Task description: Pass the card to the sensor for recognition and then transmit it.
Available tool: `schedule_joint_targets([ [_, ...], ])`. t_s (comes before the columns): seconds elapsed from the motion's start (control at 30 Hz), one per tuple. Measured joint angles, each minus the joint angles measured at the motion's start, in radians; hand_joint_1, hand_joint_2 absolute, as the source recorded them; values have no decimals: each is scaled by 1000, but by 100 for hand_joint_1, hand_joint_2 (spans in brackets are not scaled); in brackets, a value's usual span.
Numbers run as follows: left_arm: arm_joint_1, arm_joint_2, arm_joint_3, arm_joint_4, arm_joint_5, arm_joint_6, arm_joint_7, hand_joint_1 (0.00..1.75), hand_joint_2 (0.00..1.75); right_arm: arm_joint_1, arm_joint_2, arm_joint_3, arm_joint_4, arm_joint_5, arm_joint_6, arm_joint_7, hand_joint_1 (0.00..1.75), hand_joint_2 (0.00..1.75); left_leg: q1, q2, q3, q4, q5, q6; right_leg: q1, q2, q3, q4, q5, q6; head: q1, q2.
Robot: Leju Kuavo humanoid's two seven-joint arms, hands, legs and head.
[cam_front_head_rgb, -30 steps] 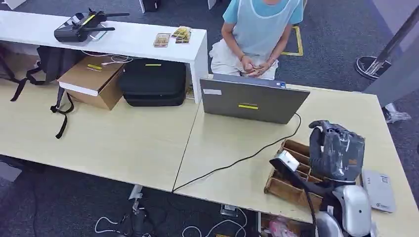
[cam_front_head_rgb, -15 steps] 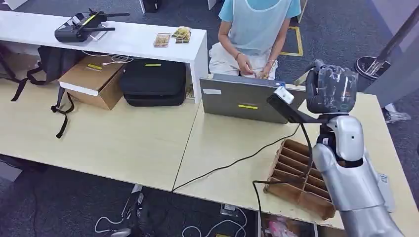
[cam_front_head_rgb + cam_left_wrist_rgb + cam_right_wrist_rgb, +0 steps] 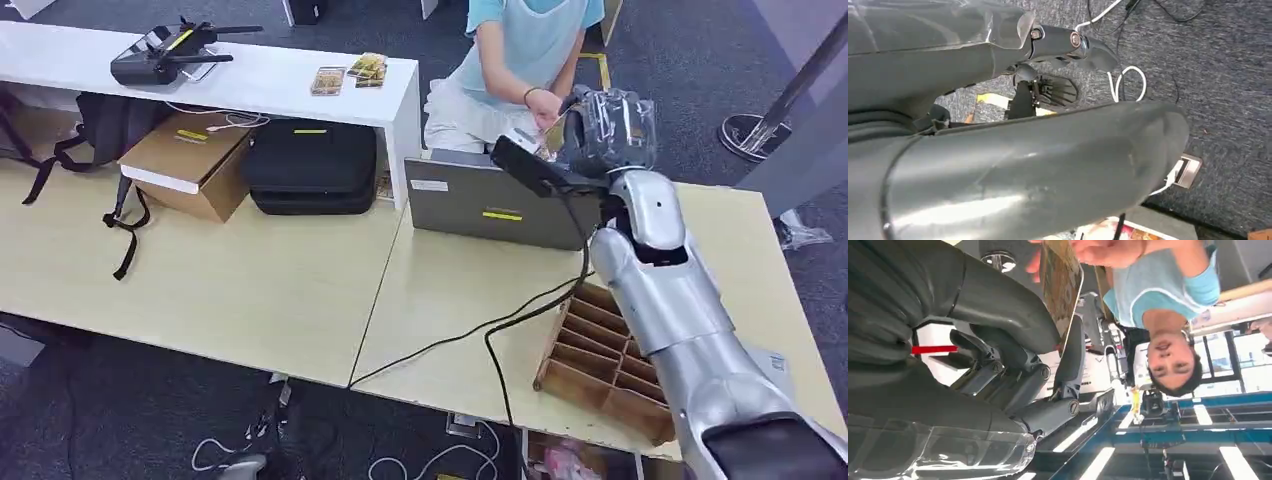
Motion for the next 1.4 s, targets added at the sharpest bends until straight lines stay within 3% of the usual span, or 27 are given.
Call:
schedule_joint_targets([
  [0.6, -20, -6, -16, 2, -2, 0, 0, 0, 0, -99, 53, 28, 165, -65, -9, -13, 175, 175, 0, 0, 0, 0, 0, 0, 0, 0, 0, 0, 0, 0, 0, 0],
  [0.63, -21, -6, -16, 2, -2, -1, 0, 0, 0, -100, 55, 28, 169, -76, -9, -13, 141, 175, 0, 0, 0, 0, 0, 0, 0, 0, 0, 0, 0, 0, 0, 0],
  [0.67, -21, -6, -16, 2, -1, -2, 0, 0, 0, -100, 56, 28, 173, -84, -11, -13, 96, 175, 0, 0, 0, 0, 0, 0, 0, 0, 0, 0, 0, 0, 0, 0],
  [0.7, -22, -6, -16, 3, -1, -4, 0, 0, 0, -100, 58, 29, 177, -89, -12, -14, 0, 175, 0, 0, 0, 0, 0, 0, 0, 0, 0, 0, 0, 0, 0, 0],
  [1.2, -23, -3, -23, 10, 0, -6, 0, 0, 0, -101, 59, 37, 203, -114, -13, -11, 0, 175, 0, 0, 0, 0, 0, 0, 0, 0, 0, 0, 0, 0, 0, 0],
  [1.4, -22, -3, -23, 12, 0, -7, 0, 0, 0, -100, 56, 38, 183, -159, -53, -24, 0, 175, 0, 0, 0, 0, 0, 0, 0, 0, -1, 0, 0, 0, 0, 0],
])
